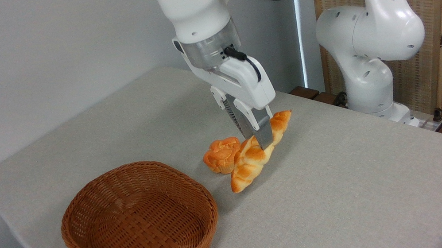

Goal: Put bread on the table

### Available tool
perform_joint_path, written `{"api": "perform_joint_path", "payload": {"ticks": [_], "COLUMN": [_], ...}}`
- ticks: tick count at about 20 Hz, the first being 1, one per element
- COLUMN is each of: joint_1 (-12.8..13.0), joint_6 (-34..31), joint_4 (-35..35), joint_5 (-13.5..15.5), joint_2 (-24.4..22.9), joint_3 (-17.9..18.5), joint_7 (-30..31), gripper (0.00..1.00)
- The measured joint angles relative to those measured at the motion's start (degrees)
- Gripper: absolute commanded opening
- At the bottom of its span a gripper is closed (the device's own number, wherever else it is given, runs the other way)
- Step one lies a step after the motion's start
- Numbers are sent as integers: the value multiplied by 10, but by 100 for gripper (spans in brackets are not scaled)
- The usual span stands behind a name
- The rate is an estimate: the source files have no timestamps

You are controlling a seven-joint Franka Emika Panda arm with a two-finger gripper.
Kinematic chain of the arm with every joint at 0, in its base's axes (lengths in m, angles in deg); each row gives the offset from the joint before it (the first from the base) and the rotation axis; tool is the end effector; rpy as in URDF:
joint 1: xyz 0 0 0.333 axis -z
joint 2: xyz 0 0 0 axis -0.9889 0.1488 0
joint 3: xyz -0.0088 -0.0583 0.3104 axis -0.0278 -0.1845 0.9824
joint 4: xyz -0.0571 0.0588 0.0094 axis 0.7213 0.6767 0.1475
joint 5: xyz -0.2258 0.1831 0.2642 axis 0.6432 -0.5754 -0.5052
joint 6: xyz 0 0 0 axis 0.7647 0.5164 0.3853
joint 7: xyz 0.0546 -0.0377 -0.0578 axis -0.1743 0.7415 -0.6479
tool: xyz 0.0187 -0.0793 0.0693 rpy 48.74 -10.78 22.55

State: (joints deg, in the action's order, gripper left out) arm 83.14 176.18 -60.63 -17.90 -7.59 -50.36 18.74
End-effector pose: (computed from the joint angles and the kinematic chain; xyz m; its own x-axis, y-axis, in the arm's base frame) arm 0.4380 0.0042 0.4967 0.5595 -0.8221 -0.1058 -0.8111 -0.5693 0.1341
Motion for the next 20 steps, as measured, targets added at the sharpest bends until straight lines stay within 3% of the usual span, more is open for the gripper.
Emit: {"api": "perform_joint_path", "payload": {"ticks": [2, 15, 20], "joint_1": [1, 4, 6], "joint_6": [3, 23, 23], "joint_4": [-4, -4, 40], "joint_5": [-2, -3, -2], "joint_2": [6, 20, 17], "joint_3": [0, -1, -13], "joint_7": [0, 0, 4], "gripper": [100, 100, 100]}}
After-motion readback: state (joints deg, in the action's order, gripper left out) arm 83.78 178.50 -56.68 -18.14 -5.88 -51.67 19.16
